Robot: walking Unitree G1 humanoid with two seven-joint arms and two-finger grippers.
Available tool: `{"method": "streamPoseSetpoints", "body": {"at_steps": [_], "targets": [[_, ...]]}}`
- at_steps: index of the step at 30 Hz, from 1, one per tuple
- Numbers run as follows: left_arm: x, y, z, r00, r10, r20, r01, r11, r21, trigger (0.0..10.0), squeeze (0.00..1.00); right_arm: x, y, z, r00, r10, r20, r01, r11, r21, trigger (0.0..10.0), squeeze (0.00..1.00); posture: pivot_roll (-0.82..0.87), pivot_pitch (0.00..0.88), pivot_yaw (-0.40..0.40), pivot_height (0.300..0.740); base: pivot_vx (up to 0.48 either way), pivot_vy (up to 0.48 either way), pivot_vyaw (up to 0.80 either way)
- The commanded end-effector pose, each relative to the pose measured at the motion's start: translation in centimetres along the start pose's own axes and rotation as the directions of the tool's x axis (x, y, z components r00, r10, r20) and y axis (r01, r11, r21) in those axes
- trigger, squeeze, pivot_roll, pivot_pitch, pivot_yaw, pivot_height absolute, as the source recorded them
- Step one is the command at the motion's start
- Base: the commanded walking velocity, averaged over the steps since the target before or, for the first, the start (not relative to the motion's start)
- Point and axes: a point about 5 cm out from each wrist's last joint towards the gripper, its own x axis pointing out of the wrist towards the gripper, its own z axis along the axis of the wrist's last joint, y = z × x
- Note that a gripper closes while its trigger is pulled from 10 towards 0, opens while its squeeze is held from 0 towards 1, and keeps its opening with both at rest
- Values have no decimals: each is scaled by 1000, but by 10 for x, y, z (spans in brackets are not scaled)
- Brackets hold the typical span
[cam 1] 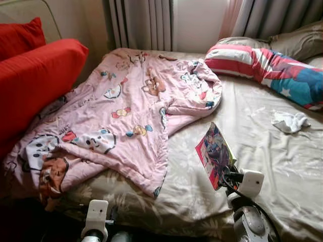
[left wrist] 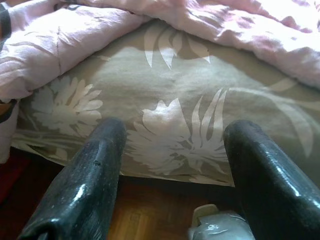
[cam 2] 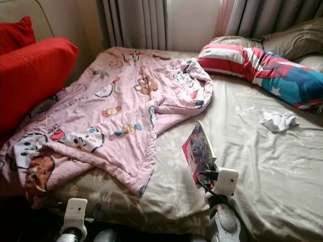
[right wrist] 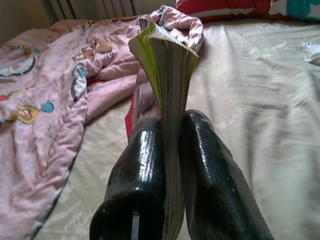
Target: Clean up the room
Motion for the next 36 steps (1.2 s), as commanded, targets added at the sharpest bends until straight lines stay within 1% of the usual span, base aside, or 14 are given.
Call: {"method": "streamPoseSetpoints", "body": {"at_steps": [1,5,11,19,22,27,31,32,36], "targets": [[0,3,0,1000,6,-1,-6,1000,-23,10000,0,5,0,15,998,2,67,-2,1000,2,10000,0,21,51,9,676,0,0,0],[1,6,-3,1000,10,-17,-10,1000,-30,10000,0,4,-1,13,998,-4,66,3,1000,6,10000,0,18,36,11,701,0,0,0],[1,5,-7,999,3,-45,-5,1000,-29,10000,0,6,-1,15,997,-5,71,5,1000,9,10000,0,13,8,9,740,0,0,0],[2,3,-8,998,-5,-56,3,999,-32,10000,0,8,0,16,997,3,78,-4,1000,10,10000,0,11,0,4,740,0,0,0],[2,2,-9,998,-10,-61,8,999,-33,10000,0,9,1,11,999,-10,40,10,1000,1,10000,0,10,0,4,740,0,0,0],[1,3,-10,998,-11,-64,9,999,-33,10000,0,8,2,10,999,-14,42,13,1000,11,10000,0,12,0,5,740,0,0,0],[2,3,-10,998,-15,-64,13,1000,-28,10000,0,9,3,9,1000,-15,23,15,1000,3,10000,0,10,0,7,740,0,0,0],[2,3,-9,998,-15,-62,13,1000,-27,10000,0,10,2,8,1000,-23,13,23,1000,-7,10000,0,10,0,8,740,0,0,-587],[4,4,-7,998,-13,-57,12,1000,-20,10000,0,10,1,9,1000,-28,13,28,1000,-2,10000,0,12,0,11,740,0,0,-723]]}}
